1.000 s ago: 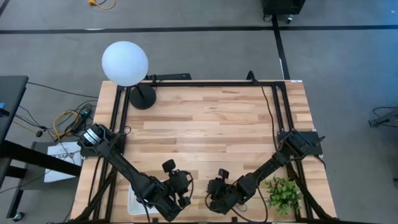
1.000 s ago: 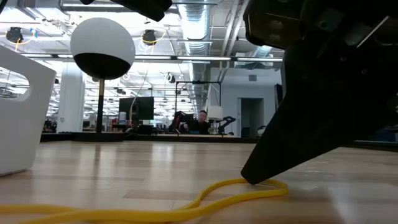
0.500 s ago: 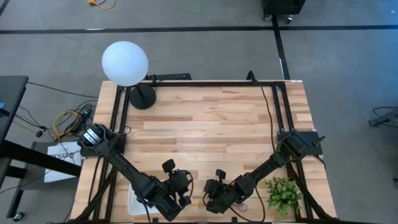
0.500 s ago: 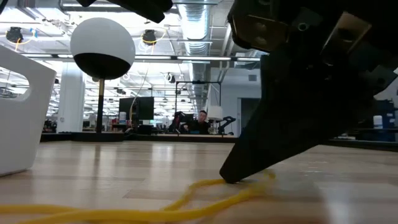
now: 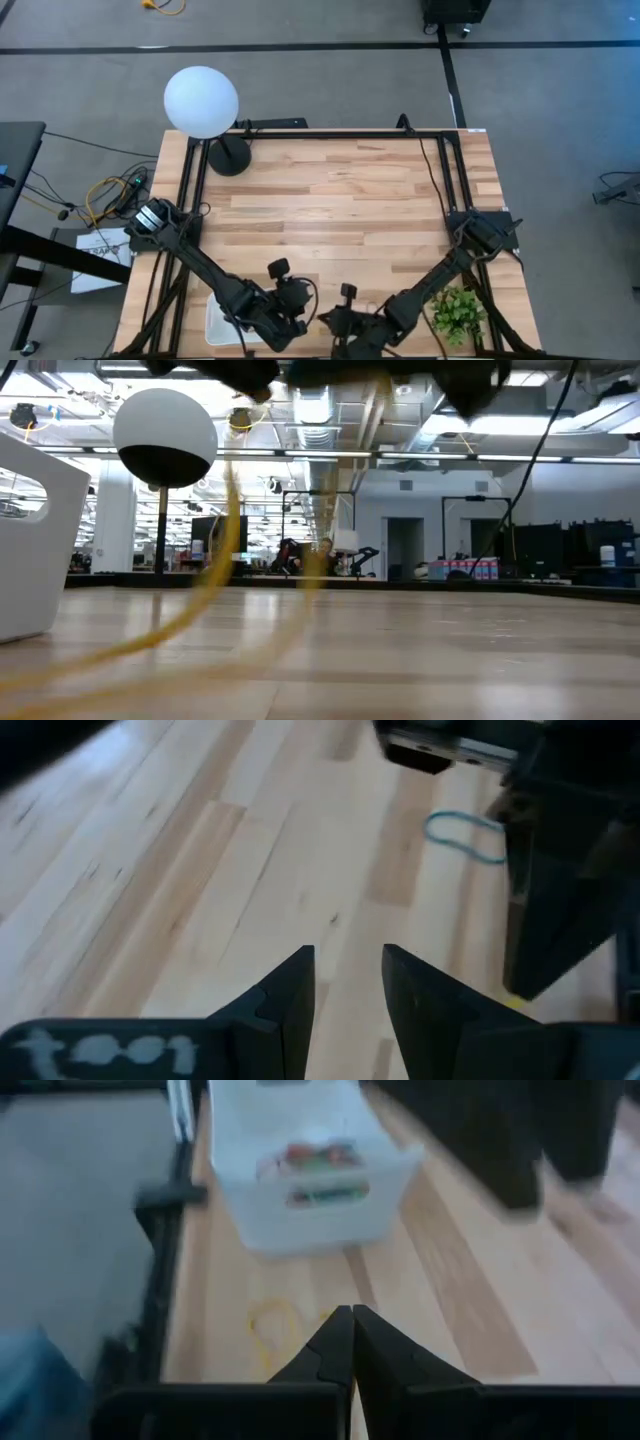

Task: Pick and place items into bin
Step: Put the yellow rubber band into the bin

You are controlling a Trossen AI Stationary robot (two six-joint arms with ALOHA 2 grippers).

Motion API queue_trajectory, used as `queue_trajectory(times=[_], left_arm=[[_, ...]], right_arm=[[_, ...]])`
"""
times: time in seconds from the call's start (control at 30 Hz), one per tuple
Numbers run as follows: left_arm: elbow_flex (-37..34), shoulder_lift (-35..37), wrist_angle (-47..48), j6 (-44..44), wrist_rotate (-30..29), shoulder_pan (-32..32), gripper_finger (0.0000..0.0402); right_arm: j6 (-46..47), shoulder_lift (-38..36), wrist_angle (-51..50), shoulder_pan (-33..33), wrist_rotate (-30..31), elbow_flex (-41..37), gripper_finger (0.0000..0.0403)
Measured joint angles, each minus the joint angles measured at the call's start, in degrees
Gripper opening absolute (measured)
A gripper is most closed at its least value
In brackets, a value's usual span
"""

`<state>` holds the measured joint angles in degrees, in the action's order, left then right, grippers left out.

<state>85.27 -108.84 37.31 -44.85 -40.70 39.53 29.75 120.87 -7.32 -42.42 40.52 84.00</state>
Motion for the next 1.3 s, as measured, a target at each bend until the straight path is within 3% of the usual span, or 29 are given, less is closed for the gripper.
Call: queue_trajectory(times=[0.17, 0.33, 0.7, 0.97, 1.13, 1.3], left_arm=[[0.0, 0.0, -8.3, 8.6, 6.7, 0.2, 0.0109], [0.0, 0.0, -11.6, 11.9, 15.5, 0.5, 0.0109], [0.0, 0.0, -10.7, 12.7, 21.1, -0.4, 0.0126], [-0.5, 0.0, -8.5, 10.1, 18.1, -1.9, 0.0184], [-5.2, -0.1, -15.7, 9.1, 16.4, -2.3, 0.0203], [-8.8, -0.1, -21.8, 9.1, 17.7, -2.4, 0.0196]], right_arm=[[-0.3, -0.1, -0.4, -0.9, 4.3, 0.7, 0.0001], [0.6, -0.1, -3.1, -1.0, 4.4, 0.8, 0.0001], [0.3, -0.1, -2.9, -1.0, 4.7, 0.8, 0.0000], [0.2, -0.1, -1.7, -1.0, 4.8, 0.8, 0.0000], [-2.1, -0.1, 1.0, -1.0, 4.8, 0.8, 0.0000], [-2.4, -0.2, 1.0, -1.1, 4.8, 0.9, 0.0000]])
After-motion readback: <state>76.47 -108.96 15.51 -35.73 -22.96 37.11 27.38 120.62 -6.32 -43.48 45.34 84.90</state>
